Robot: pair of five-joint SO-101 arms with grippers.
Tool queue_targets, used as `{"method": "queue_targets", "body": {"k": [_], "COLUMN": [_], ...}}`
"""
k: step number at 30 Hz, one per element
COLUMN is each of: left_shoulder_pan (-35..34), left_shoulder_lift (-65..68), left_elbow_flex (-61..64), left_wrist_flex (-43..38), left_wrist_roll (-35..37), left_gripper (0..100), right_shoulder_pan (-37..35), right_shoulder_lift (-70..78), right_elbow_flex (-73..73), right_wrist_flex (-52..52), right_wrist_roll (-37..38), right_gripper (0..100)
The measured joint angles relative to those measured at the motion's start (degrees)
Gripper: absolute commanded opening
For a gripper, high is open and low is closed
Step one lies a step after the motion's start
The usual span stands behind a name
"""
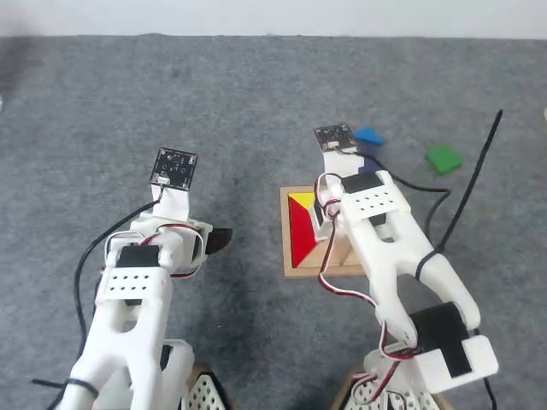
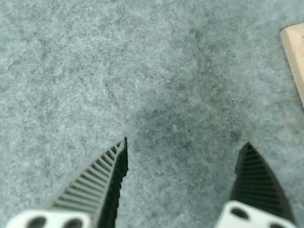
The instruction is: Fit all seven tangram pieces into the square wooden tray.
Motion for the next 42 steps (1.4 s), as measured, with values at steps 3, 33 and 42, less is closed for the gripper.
{"method": "queue_targets", "body": {"k": [3,33,42], "left_shoulder_pan": [0.0,0.0,0.0], "left_shoulder_lift": [0.0,0.0,0.0], "left_elbow_flex": [0.0,0.0,0.0], "left_wrist_flex": [0.0,0.0,0.0], "left_wrist_roll": [0.0,0.0,0.0], "left_gripper": [35,35,35], "right_shoulder_pan": [0.0,4.6,4.3], "right_shoulder_lift": [0.0,5.8,7.3], "right_elbow_flex": [0.0,-0.1,-0.4], "right_wrist_flex": [2.0,3.4,1.7], "right_wrist_roll": [1.9,4.8,4.6], "right_gripper": [29.9,29.9,29.9]}}
